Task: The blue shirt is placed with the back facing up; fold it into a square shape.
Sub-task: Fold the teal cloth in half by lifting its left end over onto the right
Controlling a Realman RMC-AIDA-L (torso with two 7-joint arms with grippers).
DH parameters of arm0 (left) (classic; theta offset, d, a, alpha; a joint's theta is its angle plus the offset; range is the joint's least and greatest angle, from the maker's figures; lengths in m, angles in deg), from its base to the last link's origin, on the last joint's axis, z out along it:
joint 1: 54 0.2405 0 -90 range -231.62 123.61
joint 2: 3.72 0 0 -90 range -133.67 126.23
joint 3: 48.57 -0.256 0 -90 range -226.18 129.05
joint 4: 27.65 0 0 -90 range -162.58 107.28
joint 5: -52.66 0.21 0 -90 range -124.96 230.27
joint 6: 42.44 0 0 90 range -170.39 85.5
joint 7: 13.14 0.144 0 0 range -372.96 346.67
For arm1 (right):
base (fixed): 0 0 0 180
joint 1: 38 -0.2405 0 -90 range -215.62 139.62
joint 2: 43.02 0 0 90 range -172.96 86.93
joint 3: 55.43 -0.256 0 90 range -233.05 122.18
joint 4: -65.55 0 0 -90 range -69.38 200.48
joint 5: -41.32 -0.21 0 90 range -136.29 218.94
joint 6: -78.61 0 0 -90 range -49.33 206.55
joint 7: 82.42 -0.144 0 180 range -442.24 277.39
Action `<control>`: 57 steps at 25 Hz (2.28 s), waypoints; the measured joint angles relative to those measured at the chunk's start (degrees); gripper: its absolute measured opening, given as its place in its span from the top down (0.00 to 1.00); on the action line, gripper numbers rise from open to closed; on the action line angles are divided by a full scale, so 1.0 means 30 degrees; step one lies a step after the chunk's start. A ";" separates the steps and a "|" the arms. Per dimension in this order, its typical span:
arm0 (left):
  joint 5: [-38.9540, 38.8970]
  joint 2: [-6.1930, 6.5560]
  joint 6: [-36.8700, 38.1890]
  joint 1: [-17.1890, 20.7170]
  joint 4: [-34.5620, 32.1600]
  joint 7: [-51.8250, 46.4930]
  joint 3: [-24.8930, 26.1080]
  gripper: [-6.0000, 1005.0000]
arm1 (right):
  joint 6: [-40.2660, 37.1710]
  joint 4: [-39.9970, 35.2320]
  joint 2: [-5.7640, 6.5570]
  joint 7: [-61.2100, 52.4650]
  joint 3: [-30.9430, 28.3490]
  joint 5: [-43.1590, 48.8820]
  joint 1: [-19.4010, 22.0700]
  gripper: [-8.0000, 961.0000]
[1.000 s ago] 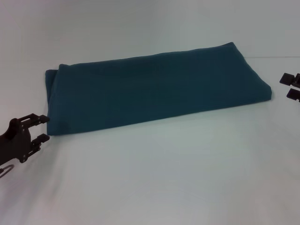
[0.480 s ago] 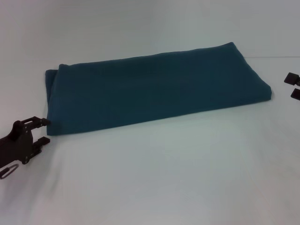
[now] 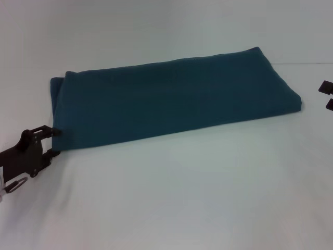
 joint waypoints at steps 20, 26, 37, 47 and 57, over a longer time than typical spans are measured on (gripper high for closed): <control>0.0063 0.0137 -0.1880 -0.1947 0.1483 0.0733 -0.0035 0.44 | 0.0064 0.0225 0.0059 0.0050 -0.0244 -0.0026 -0.0018 0.10; -0.0086 0.0196 -0.2202 -0.2047 0.1774 0.1062 -0.0003 0.44 | 0.0059 0.0220 0.0060 0.0058 -0.0247 -0.0061 -0.0034 0.10; 0.0036 0.0129 -0.2071 -0.2176 0.1625 0.1587 -0.0239 0.45 | 0.0058 0.0243 0.0059 0.0083 -0.0470 -0.0098 -0.0032 0.10; -0.0332 0.0035 -0.0786 -0.1510 0.0507 0.2357 -0.0017 0.89 | -0.0009 0.0321 0.0015 -0.0087 -0.0526 -0.0146 -0.0035 0.10; -0.0174 0.0227 0.0083 -0.1266 -0.0143 0.2943 -0.0058 0.99 | 0.0010 0.0753 0.0056 0.0021 -0.0988 -0.0125 0.0005 0.10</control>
